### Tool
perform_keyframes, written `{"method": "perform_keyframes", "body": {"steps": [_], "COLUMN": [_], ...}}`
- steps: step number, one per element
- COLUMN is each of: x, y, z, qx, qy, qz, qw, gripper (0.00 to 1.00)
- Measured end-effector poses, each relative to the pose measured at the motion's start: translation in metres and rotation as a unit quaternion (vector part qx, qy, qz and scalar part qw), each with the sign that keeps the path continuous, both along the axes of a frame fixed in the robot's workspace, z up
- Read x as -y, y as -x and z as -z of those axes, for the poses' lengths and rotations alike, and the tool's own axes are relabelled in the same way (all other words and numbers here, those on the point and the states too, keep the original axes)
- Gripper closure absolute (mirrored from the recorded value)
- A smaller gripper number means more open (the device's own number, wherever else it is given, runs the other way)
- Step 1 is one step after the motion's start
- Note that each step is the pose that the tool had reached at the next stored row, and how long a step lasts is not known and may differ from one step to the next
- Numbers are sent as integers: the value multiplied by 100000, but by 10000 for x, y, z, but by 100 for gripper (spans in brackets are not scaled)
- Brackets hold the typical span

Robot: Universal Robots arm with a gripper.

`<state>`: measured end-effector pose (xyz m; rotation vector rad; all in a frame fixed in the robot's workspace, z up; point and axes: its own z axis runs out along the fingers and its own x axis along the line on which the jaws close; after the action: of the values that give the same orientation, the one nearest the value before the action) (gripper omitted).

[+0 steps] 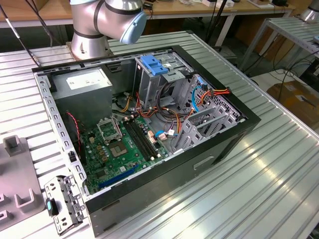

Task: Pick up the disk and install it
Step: 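Reach for the disk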

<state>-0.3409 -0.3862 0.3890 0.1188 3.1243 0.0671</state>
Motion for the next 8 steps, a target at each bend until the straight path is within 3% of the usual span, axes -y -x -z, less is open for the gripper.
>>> {"method": "perform_keyframes", "body": {"steps": [8], "x": [-2], "y": [75], "z": [0], "qx": [0], "qy": [-1], "qz": [0], "qw": [100000], "gripper": [89]}}
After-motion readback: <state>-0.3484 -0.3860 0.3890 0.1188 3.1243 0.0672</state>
